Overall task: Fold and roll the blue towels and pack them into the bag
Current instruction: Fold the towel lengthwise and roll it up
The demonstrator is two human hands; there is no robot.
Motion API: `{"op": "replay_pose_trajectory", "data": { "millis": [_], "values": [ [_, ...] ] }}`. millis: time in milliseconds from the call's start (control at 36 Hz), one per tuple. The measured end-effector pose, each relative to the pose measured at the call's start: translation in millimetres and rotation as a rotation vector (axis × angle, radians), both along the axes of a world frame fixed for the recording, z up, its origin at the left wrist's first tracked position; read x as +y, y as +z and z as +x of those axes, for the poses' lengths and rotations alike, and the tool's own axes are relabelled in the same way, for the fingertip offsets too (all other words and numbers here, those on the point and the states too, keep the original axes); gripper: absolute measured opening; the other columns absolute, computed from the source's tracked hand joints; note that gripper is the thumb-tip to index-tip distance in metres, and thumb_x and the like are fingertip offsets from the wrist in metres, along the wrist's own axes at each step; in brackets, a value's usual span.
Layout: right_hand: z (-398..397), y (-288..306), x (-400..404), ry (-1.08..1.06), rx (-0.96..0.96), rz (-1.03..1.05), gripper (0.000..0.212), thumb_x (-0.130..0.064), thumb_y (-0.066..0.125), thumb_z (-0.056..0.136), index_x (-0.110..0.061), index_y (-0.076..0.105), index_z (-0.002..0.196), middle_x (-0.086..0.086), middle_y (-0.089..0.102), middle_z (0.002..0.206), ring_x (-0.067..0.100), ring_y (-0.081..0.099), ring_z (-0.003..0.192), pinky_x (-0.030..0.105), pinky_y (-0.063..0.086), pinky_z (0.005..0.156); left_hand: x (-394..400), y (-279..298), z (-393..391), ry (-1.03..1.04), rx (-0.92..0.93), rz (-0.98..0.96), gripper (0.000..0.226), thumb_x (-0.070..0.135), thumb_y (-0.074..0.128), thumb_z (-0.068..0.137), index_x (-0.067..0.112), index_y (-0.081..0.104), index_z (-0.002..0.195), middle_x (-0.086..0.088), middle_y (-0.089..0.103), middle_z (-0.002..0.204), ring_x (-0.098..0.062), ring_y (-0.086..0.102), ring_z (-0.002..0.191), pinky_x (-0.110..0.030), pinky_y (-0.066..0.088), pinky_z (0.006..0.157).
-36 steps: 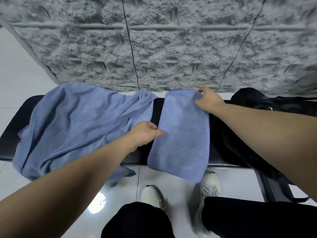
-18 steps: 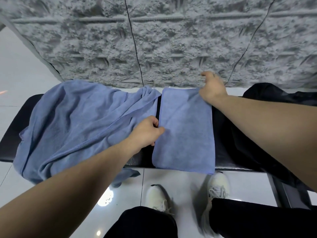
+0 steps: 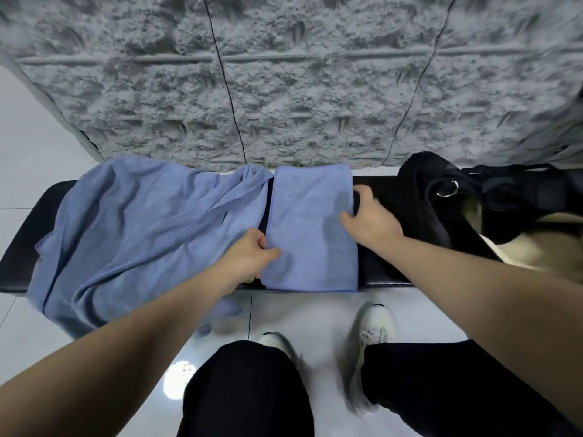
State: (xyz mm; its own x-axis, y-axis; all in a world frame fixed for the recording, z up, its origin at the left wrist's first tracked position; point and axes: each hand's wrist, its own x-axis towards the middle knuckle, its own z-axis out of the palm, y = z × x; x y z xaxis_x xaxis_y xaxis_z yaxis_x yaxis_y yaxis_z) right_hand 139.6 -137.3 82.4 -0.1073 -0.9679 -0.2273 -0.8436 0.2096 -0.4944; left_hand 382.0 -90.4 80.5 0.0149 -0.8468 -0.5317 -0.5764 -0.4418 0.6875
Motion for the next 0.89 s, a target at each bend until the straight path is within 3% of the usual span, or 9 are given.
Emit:
{"op": "replay_pose_trajectory", "data": {
  "millis": [83,139,250,417,500,556,639,722,889],
  "values": [
    [-4.7,2.3,24.7,0.073,0.048,0.135,0.065,-0.046,0.054,0.089,-0.030,0.021,0.143,0.005,0.063,0.101,0.032,0.063,0.087,0.039,0.050,0.072,10.8,1.3,0.9,0.012,-0.018,-0.013,0.027,0.030,0.060,0.091,0.020,0.036,0.086,-0.004,0.041,0.073,-0.020,0.040,0.057,-0.026,0.032,0.046],
    [-7.2,0.6,36.6,0.085,-0.002,0.171,0.069,-0.046,0.057,0.088,-0.031,0.020,0.144,0.004,0.064,0.106,0.032,0.063,0.091,0.040,0.052,0.076,16.8,4.1,-0.1,0.001,-0.036,-0.019,0.024,0.026,0.058,0.092,0.019,0.035,0.087,-0.005,0.043,0.073,-0.019,0.043,0.056,-0.025,0.033,0.045],
    [-10.3,-1.5,51.2,0.071,-0.162,0.216,0.068,-0.032,0.061,0.087,-0.030,0.025,0.144,0.001,0.064,0.100,0.027,0.064,0.090,0.042,0.054,0.082,27.9,9.0,-5.5,-0.056,-0.051,-0.007,0.020,0.017,0.054,0.093,0.019,0.035,0.085,-0.005,0.045,0.073,-0.016,0.048,0.054,-0.024,0.034,0.043],
    [-24.9,5.8,59.8,0.042,-0.192,0.141,0.055,-0.020,0.057,0.090,-0.021,0.033,0.140,-0.004,0.053,0.074,0.024,0.057,0.076,0.031,0.042,0.066,36.5,13.0,-22.4,-0.099,-0.022,-0.002,0.012,0.012,0.048,0.094,0.021,0.049,0.087,-0.005,0.048,0.079,-0.017,0.047,0.055,-0.023,0.031,0.040],
    [-29.7,8.9,66.1,0.058,-0.169,0.157,0.053,-0.019,0.055,0.092,-0.020,0.032,0.139,0.000,0.057,0.079,0.025,0.058,0.078,0.032,0.043,0.066,41.6,12.9,-31.5,-0.114,-0.019,0.022,0.016,0.010,0.047,0.094,0.023,0.054,0.087,-0.005,0.045,0.079,-0.018,0.045,0.060,-0.022,0.031,0.040],
    [-30.7,9.5,71.7,0.090,-0.113,0.182,0.055,-0.019,0.055,0.091,-0.022,0.031,0.140,0.007,0.061,0.099,0.026,0.060,0.085,0.034,0.047,0.070,43.8,13.8,-35.1,-0.115,-0.038,0.009,0.018,0.010,0.046,0.093,0.023,0.056,0.085,-0.003,0.044,0.080,-0.020,0.045,0.067,-0.021,0.032,0.042],
    [-29.2,11.3,83.1,0.190,0.011,0.155,0.055,-0.020,0.056,0.089,-0.023,0.035,0.141,0.008,0.045,0.126,0.028,0.056,0.097,0.035,0.047,0.084,44.6,13.7,-36.0,-0.131,-0.108,-0.040,0.014,0.015,0.051,0.091,0.025,0.056,0.082,0.000,0.046,0.088,-0.018,0.047,0.065,-0.020,0.038,0.049],
    [-25.6,14.2,96.6,0.358,0.083,0.002,0.042,-0.026,0.059,0.089,-0.022,0.050,0.129,0.002,0.045,0.123,0.023,0.046,0.112,0.033,0.042,0.095,47.7,13.4,-35.6,-0.249,-0.294,-0.196,0.007,0.022,0.062,0.087,0.026,0.056,0.085,0.004,0.039,0.100,-0.018,0.054,0.071,-0.026,0.047,0.066],
    [-18.1,11.0,109.4,0.679,0.224,-0.156,0.036,-0.042,0.068,0.084,-0.021,0.059,0.111,0.000,0.053,0.110,0.021,0.048,0.108,0.035,0.042,0.091,52.6,12.9,-49.0,-0.660,-0.433,-0.518,0.026,0.032,0.071,0.080,0.021,0.056,0.099,0.006,0.041,0.099,-0.019,0.050,0.096,-0.035,0.045,0.084]
  ]
}}
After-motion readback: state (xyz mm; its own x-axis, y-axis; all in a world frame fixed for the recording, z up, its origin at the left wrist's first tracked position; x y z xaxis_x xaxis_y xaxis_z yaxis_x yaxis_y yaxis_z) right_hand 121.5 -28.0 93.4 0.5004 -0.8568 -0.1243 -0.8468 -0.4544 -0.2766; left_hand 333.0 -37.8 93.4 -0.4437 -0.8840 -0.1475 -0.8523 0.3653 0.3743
